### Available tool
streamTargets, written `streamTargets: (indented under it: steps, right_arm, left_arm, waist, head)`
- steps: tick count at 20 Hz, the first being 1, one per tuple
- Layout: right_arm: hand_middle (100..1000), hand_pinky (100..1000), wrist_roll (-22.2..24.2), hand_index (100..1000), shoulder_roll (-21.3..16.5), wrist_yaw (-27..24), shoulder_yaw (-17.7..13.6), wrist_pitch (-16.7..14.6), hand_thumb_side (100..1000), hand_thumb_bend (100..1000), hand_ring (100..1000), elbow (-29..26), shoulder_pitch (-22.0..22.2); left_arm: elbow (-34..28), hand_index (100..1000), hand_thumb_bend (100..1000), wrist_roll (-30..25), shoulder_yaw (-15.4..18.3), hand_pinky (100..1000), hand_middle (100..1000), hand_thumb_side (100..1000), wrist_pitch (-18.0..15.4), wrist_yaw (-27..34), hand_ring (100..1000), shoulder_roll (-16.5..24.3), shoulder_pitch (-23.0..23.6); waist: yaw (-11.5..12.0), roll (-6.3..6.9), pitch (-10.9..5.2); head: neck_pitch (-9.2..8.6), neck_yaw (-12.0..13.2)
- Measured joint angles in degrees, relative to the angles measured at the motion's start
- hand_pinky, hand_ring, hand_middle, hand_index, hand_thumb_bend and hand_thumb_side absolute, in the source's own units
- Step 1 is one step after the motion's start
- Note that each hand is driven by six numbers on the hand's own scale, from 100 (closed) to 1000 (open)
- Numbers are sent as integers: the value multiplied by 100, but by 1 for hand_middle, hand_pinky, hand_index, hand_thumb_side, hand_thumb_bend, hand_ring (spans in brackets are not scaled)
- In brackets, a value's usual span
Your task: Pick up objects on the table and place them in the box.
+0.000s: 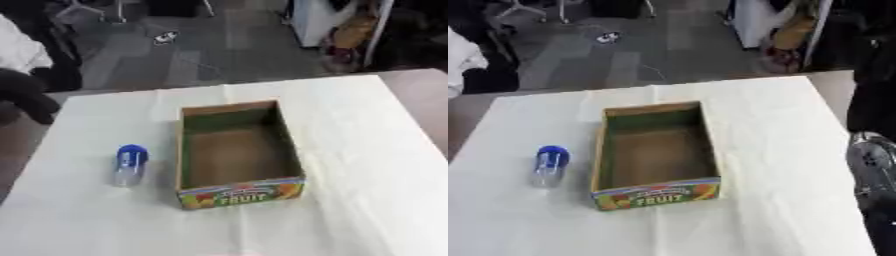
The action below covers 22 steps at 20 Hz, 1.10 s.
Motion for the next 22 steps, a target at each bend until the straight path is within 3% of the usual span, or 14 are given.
streamTargets:
  steps: [14, 22]
  right_arm:
    - [416, 238, 85, 521, 0, -28, 36, 85, 1000, 105, 311, 0, -98]
    - [416, 238, 123, 521, 0, -52, 67, 123, 1000, 107, 311, 0, -146]
  left_arm:
    - [-8, 900, 526, -213, -186, 677, 898, 932, 1093, -843, 762, 244, -548]
    - [52, 895, 546, -250, -276, 673, 869, 904, 1524, -1345, 743, 291, -877]
  waist:
    - [-118, 35, 70]
    - [-168, 45, 99]
  head:
    - [39, 197]
    - [60, 280]
